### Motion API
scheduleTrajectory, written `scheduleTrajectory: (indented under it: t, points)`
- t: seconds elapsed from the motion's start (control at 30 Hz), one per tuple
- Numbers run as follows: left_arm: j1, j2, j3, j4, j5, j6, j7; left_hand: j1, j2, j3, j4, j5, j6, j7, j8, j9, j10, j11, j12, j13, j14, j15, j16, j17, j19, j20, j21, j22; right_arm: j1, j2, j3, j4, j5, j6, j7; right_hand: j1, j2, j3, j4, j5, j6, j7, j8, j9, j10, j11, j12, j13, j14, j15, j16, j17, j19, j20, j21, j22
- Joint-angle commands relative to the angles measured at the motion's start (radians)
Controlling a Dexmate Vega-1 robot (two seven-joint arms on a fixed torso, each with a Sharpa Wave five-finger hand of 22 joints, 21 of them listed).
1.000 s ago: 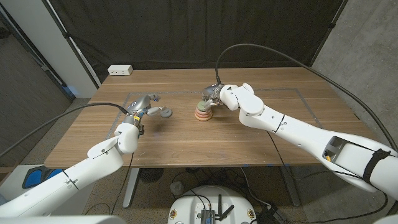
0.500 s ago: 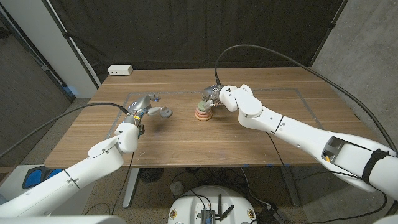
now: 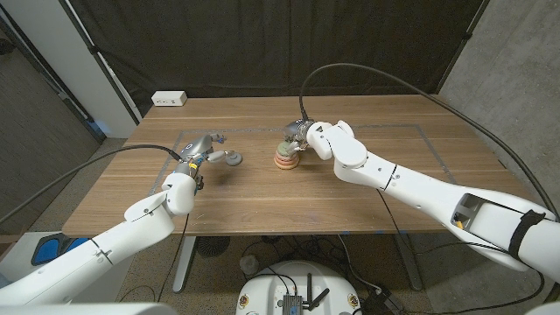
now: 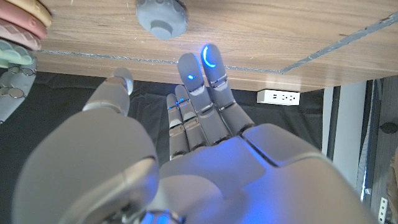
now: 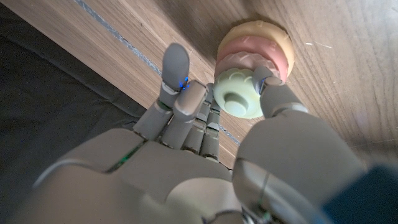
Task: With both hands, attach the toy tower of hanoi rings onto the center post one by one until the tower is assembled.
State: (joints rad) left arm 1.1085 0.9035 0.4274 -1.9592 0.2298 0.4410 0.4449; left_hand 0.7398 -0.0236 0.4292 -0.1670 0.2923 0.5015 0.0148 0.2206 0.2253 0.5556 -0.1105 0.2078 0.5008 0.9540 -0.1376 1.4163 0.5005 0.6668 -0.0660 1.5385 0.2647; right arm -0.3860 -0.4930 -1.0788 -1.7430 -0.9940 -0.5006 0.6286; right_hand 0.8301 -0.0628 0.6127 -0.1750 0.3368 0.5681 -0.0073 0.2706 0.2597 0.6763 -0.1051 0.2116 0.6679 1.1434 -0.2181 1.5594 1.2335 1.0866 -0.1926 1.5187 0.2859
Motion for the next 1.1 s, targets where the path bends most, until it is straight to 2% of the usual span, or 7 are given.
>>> scheduleTrajectory:
  t: [0.03, 0.3, 0.53, 0.77, 0.83, 1.1]
  points:
    - [-0.005, -0.003, 0.002, 0.014, -0.008, -0.012, -0.001, -0.009, 0.003, 0.008, 0.002, -0.002, 0.007, 0.001, -0.005, 0.003, 0.01, 0.0, 0.0, 0.002, 0.005, -0.081, 0.001, 0.002, 0.006, -0.141, 0.004, 0.003, 0.012, 0.018, -0.015, 0.018, -0.06, 0.012, 0.018, 0.038, 0.037, 0.012, 0.009, 0.004, 0.07, -0.074, 0.003, 0.003, 0.047, -0.055, -0.001, 0.003, -0.003, 0.0, -0.001, 0.005, -0.005, -0.029, -0.004, -0.001]
    - [-0.016, -0.002, 0.009, 0.025, -0.009, -0.02, -0.009, -0.01, 0.004, 0.009, 0.002, -0.002, 0.007, 0.001, -0.005, 0.003, 0.01, 0.0, 0.0, 0.003, 0.006, -0.081, 0.001, 0.002, 0.006, -0.141, 0.003, 0.001, 0.012, 0.027, -0.012, 0.029, -0.074, 0.003, 0.044, 0.036, 0.037, 0.012, 0.01, 0.005, 0.066, -0.075, 0.001, 0.005, 0.045, -0.056, -0.003, 0.003, -0.007, 0.0, -0.002, 0.004, -0.004, -0.029, -0.003, -0.002]
    - [-0.021, 0.001, 0.013, 0.022, -0.003, -0.017, -0.014, -0.009, 0.004, 0.011, 0.002, -0.002, 0.007, 0.001, -0.005, 0.003, 0.011, -0.002, 0.001, 0.003, 0.005, -0.081, 0.001, 0.002, 0.007, -0.141, 0.004, 0.003, 0.015, 0.026, -0.008, 0.029, -0.071, -0.006, 0.088, 0.018, 0.012, 0.002, 0.011, 0.005, 0.024, -0.071, -0.013, 0.016, -0.013, -0.044, -0.021, 0.005, -0.022, 0.0, -0.005, 0.005, -0.014, -0.029, -0.009, -0.01]
    - [-0.015, 0.004, 0.01, 0.011, -0.002, -0.007, -0.012, -0.009, 0.005, 0.012, 0.002, -0.002, 0.008, 0.001, -0.005, 0.003, 0.011, -0.002, 0.0, 0.004, 0.006, -0.081, 0.002, 0.003, 0.008, -0.141, 0.005, 0.002, 0.009, 0.016, 0.002, 0.011, -0.065, -0.01, 0.099, -0.007, -0.011, -0.006, 0.015, 0.004, -0.083, -0.052, -0.05, 0.029, -0.082, -0.026, -0.029, -0.001, -0.044, 0.0, -0.009, 0.004, -0.02, -0.029, -0.011, -0.012]
    - [-0.013, 0.005, 0.009, 0.009, -0.001, -0.005, -0.011, -0.01, 0.005, 0.012, 0.002, -0.002, 0.009, 0.001, -0.005, 0.003, 0.011, -0.001, 0.0, 0.004, 0.003, -0.081, 0.0, 0.0, 0.006, -0.141, 0.005, 0.004, 0.005, 0.014, 0.004, 0.004, -0.068, -0.013, 0.095, -0.015, -0.019, -0.008, 0.015, 0.002, -0.12, -0.044, -0.061, 0.032, -0.107, -0.01, -0.032, -0.005, -0.048, 0.0, -0.01, 0.005, -0.02, -0.03, -0.01, -0.01]
    - [-0.009, 0.004, 0.009, 0.004, -0.001, -0.005, -0.008, -0.01, 0.005, 0.013, 0.002, -0.003, 0.009, 0.002, -0.005, 0.003, 0.012, 0.001, 0.001, 0.004, 0.006, -0.081, 0.003, 0.003, 0.006, -0.141, 0.003, 0.001, 0.0, 0.008, 0.013, -0.014, -0.068, -0.023, 0.112, -0.02, -0.035, -0.009, 0.01, -0.005, -0.203, 0.005, -0.08, 0.031, -0.174, 0.022, -0.034, -0.015, -0.06, 0.0, -0.009, 0.005, -0.027, -0.03, -0.014, -0.011]
